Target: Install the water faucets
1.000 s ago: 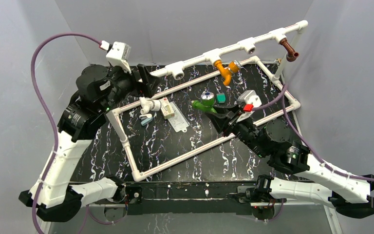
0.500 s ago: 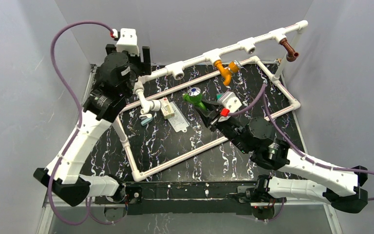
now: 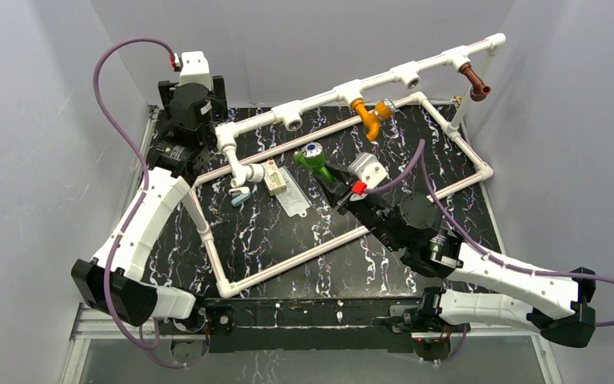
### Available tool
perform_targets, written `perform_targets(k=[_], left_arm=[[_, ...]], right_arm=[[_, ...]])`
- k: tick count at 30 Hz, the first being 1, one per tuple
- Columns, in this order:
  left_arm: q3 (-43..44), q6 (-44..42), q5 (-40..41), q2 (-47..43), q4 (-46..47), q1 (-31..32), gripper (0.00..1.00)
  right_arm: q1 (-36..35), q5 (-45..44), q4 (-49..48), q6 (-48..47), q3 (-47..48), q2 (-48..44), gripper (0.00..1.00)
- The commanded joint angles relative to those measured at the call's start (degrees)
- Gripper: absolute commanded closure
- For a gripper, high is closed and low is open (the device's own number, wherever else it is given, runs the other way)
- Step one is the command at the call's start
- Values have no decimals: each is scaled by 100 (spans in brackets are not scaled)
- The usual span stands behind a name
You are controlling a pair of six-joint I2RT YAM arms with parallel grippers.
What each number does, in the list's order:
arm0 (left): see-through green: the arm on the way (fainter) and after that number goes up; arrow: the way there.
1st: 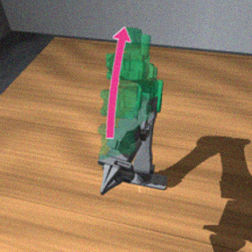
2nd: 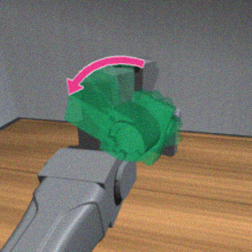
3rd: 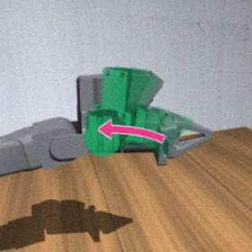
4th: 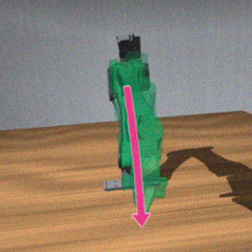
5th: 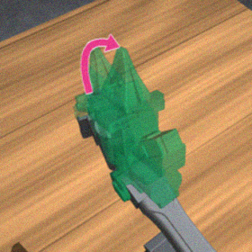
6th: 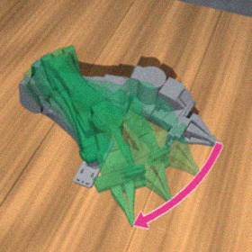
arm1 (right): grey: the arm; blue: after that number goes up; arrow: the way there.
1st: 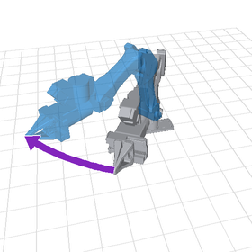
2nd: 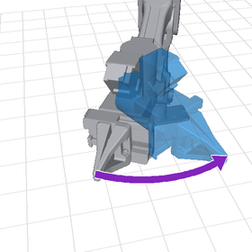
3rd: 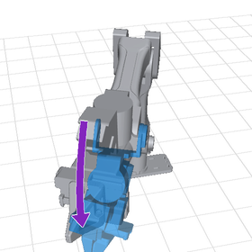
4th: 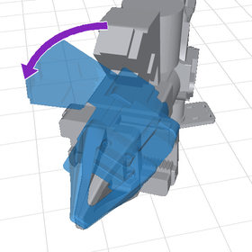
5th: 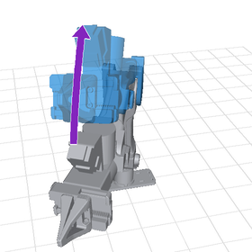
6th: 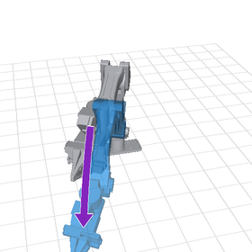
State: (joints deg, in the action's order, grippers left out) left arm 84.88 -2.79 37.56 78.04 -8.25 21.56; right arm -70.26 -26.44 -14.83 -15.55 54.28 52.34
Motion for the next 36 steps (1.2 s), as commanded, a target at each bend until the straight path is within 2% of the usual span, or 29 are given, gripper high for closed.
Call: perform_targets(k=[1, 7, 12, 21, 30, 36], left_arm=[[-370, 127, 214, -289, 191, -46, 23], [-952, 24, 217, -587, 201, -47, 23], [-1567, 0, 58, -655, 433, -47, 23], [-1891, -151, -99, -550, 551, -47, 23], [-2391, -186, -54, -553, 878, -41, 23], [-2748, -23, -137, -575, 1168, -47, 24]], right_arm=[[-6, -142, -712, -134, -31, -11, 99], [-6, -302, -1309, -516, -238, 116, 99], [-5, -37, -2433, -1187, -887, 152, 99], [-8, -270, -3680, -2131, -1206, 500, 99], [16, -425, -4441, -2623, -1082, 988, 99], [86, -450, -4593, -2657, -927, 1234, 99]])
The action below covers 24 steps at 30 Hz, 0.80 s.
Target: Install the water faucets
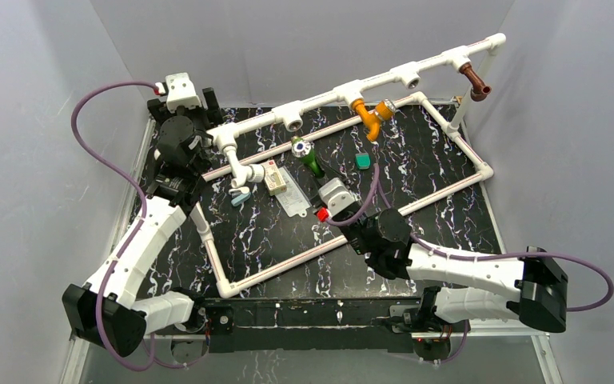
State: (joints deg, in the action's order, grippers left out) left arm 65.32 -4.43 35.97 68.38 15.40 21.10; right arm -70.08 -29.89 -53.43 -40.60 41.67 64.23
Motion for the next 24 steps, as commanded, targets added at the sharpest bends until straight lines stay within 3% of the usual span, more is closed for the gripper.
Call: perform_targets(k=[1, 24], left_arm=[[-782, 201, -20, 399, -1234, -1, 24], [-961, 170, 29, 252, -1280, -1, 25]], right_arm=[[80, -113, -735, -173, 367, 78, 99], [417, 90, -704, 284, 513, 240, 99]])
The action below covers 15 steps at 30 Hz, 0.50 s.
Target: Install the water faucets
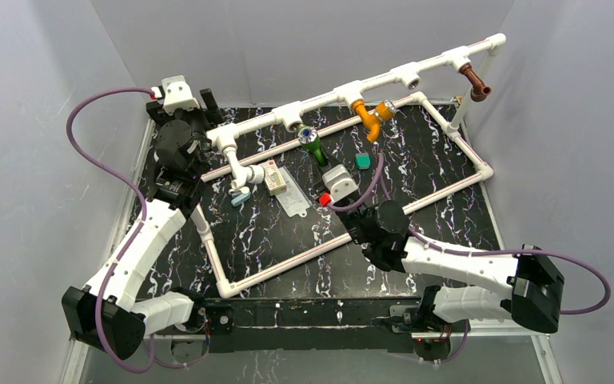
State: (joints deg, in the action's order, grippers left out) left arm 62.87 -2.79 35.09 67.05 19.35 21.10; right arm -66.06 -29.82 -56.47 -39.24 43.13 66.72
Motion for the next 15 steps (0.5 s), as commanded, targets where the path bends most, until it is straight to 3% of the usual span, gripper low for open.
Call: perform_targets(k=[1, 15], left_arm=[[-719, 6, 114, 381, -1678, -1, 25], [-739, 8, 95, 341, -1682, -1, 25]], right_arm=[[15, 90, -400, 165, 375, 1, 99], [20, 189, -325, 319, 444, 99, 99]])
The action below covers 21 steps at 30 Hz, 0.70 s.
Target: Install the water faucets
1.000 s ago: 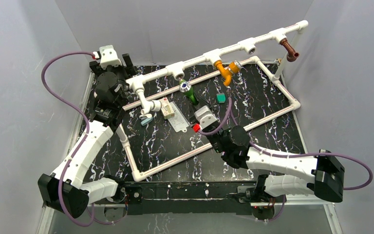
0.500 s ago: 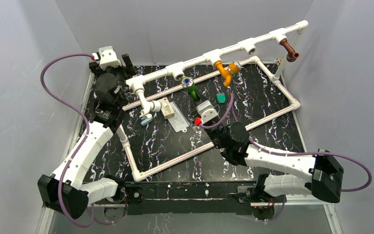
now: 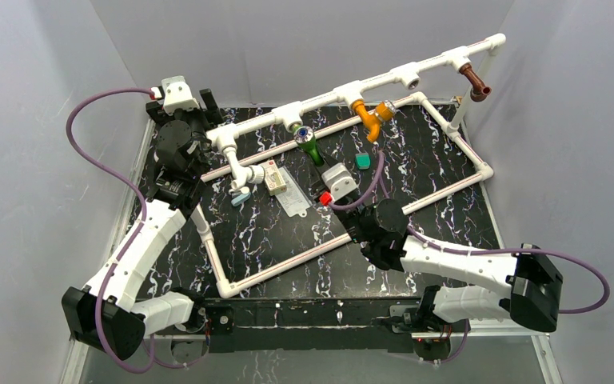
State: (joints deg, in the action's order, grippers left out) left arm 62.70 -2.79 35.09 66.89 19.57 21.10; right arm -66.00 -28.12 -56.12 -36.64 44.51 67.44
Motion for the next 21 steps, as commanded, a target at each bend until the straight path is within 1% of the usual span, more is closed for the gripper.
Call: perform_targets(k=[1, 6, 12, 21], left_arm=[[-723, 6, 91, 351, -1703, 0, 25], [-715, -3, 97, 351, -1709, -1, 25], [-734, -7, 93, 344, -1702, -1, 25], [-731, -5, 57, 368, -1718, -1, 25]], right_arm=[[15, 19, -356, 54, 319, 50, 99], [16, -64, -383, -21, 344, 184, 99], [17, -141, -630, -160, 291, 241, 99], [17, 78, -676, -452, 236, 214, 99]])
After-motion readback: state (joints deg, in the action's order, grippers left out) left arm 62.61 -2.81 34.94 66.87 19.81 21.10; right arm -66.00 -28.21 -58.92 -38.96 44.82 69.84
